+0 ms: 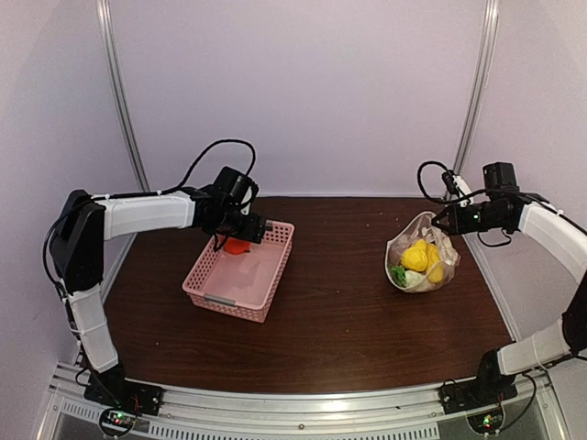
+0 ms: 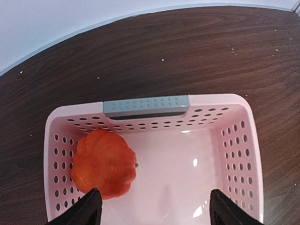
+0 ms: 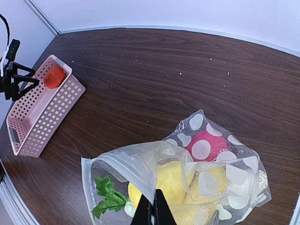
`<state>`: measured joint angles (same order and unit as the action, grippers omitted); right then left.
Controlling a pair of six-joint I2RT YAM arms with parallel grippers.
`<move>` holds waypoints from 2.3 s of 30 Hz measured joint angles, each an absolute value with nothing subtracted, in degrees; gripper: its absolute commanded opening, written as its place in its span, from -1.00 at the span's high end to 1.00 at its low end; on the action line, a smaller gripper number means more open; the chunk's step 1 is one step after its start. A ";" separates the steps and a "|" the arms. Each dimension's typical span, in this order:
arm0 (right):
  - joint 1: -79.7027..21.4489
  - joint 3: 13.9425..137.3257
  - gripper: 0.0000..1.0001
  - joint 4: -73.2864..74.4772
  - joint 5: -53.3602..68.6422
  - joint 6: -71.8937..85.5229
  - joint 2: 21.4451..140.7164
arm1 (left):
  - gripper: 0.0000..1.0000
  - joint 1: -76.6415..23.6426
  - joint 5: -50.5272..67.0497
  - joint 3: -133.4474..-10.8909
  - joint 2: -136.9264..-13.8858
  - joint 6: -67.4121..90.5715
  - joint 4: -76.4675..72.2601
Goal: Place the food in the zip-top bag and seal the zipper
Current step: Pick up the fake vegetable from the bin, then place the fake vegetable in the zipper food storage bag.
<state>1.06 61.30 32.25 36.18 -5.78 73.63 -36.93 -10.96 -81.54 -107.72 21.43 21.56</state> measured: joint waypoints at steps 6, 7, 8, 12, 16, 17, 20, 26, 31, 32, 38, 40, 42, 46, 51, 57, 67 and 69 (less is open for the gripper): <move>1.06 60.25 1.00 31.75 36.18 -5.78 72.18 | -0.61 -34.63 -12.88 -86.76 -114.50 18.04 24.05; 1.06 60.18 1.00 31.62 36.18 -5.78 71.81 | -0.60 -34.52 -13.37 -87.18 -115.11 17.41 24.58; 1.06 60.05 1.00 31.42 36.18 -5.78 71.37 | -0.59 -34.48 -14.04 -87.70 -115.66 16.73 25.28; 1.06 59.57 1.00 31.07 36.18 -5.74 70.63 | -0.55 -34.50 -16.56 -90.45 -116.81 13.78 27.94; 1.06 59.46 1.00 30.94 36.21 -5.67 70.63 | -0.54 -34.48 -18.31 -94.21 -118.52 10.79 29.17; 1.06 59.46 1.00 30.92 36.18 -5.63 70.63 | -0.55 -34.48 -18.63 -95.07 -119.17 10.07 29.56; 1.06 59.46 1.00 30.79 36.21 -5.58 70.63 | -0.56 -34.50 -19.57 -97.14 -121.62 8.08 31.40; 1.06 59.35 1.00 30.37 36.21 -5.56 70.63 | -0.57 -34.50 -21.41 -99.22 -125.95 5.48 34.61; 1.06 59.29 1.00 30.15 36.21 -5.56 70.63 | -0.53 -34.50 -23.51 -100.77 -127.63 4.29 36.01; 1.06 59.29 1.00 30.15 36.21 -5.56 70.63 | -0.51 -34.50 -23.79 -100.90 -127.76 4.19 36.07; 1.06 59.29 1.00 30.15 36.23 -5.54 70.63 | -0.29 -34.57 -25.98 -100.92 -128.31 3.62 36.16; 1.06 59.29 1.00 30.15 36.23 -5.54 70.63 | -0.20 -34.70 -26.46 -100.99 -128.33 3.44 36.14; 1.06 59.29 1.00 30.13 36.23 -5.54 70.61 | -0.13 -34.87 -26.89 -101.36 -128.33 3.31 36.34; 1.06 59.27 1.00 30.15 36.21 -5.56 70.50 | -0.07 -35.70 -27.00 -102.02 -128.11 3.55 37.67; 1.06 59.18 1.00 30.17 36.21 -5.56 70.22 | -0.04 -37.43 -25.67 -102.00 -125.01 4.71 40.56; 1.06 59.24 1.00 30.55 36.21 -5.58 70.02 | -0.01 -41.56 -21.71 -103.13 -114.45 6.85 42.13; 1.06 62.15 1.00 33.52 36.42 -5.56 70.46 | 0.06 -51.66 8.56 -99.11 -104.66 15.09 16.36; 1.06 63.35 1.00 34.35 36.86 -5.52 70.87 | 0.07 -53.76 14.41 -98.87 -106.67 18.26 9.39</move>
